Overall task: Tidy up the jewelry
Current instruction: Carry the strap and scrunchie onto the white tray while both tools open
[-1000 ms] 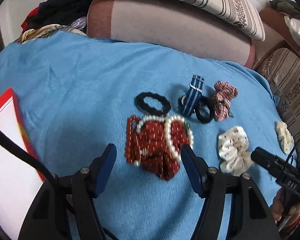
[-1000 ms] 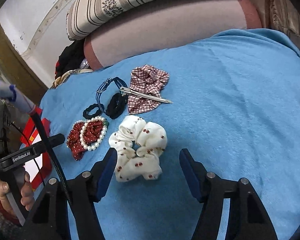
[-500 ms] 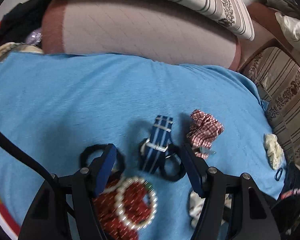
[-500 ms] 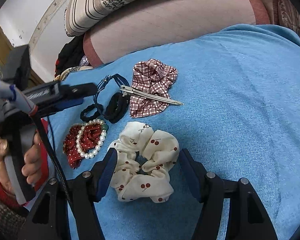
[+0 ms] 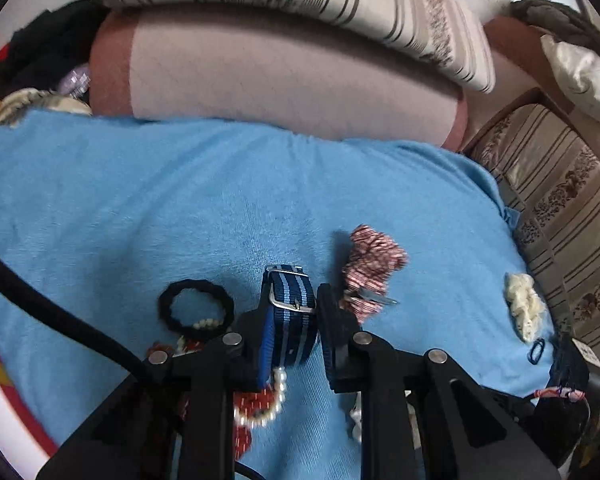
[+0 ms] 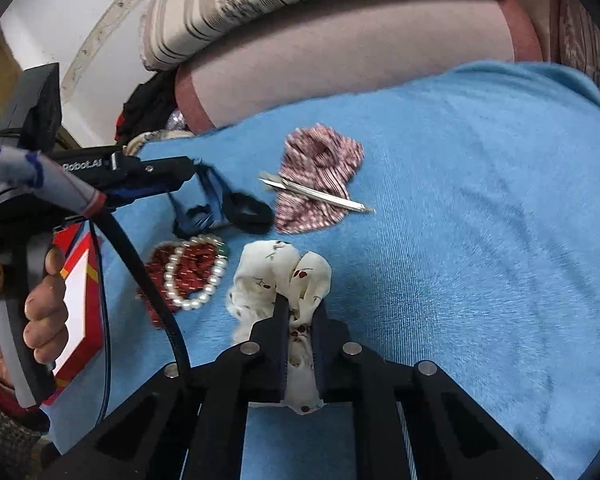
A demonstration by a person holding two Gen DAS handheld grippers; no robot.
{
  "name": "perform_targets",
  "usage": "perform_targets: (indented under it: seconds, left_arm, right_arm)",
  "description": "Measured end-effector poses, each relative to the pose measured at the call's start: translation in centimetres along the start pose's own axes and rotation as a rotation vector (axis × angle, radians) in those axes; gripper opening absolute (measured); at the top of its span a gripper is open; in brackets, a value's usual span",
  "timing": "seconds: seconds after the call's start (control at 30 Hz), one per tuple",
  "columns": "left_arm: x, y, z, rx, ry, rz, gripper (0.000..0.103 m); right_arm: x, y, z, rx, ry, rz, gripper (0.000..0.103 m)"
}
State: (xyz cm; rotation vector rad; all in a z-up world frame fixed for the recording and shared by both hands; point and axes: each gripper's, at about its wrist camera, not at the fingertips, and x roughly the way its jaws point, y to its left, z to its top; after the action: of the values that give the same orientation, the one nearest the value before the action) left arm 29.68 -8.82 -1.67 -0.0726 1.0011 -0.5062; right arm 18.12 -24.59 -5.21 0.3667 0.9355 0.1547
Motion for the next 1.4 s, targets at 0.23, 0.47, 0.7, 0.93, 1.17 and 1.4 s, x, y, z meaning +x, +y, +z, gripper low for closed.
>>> perform_targets:
  seconds: [0.23,0.47,0.7,0.93,1.17,1.4]
  left_arm:
    - [-9.3,0.0,-2.0,0.015,-0.105,0.026,0.019]
    - [-16.8,4.3,-5.4,-0.017,-0.163,0.141,0.019]
    - [-21.4,12.2,-8.5,-0.092,-0.183,0.257,0.019]
    - [-22.3,20.6,-10.0,-0.195,-0.176,0.351,0.019]
    - [-19.9,28.6,-8.9,-0.269,-0.139,0.39,0.019]
    - [-17.1,31.8,-7.4,-0.268,-0.114,0.403,0.02]
  right_arm:
    - [-4.0,3.9,0.1,-0.069,-0.04,0.005,0.011]
    - [-4.1,11.4,-0.4,-0.184,-0.025,0.064,0.011]
    - [-1.1,19.5,-1.1,-0.287,0.027,0.149,0.011]
    - [5.2,27.4,-1.3,-0.341,0.13,0.252,0.011]
    - [12.8,32.6,-2.1,-0.382,0.216,0.249,0.011]
    - [16.4,33.2,-1.9,-0.404,0.239,0.183,0.014]
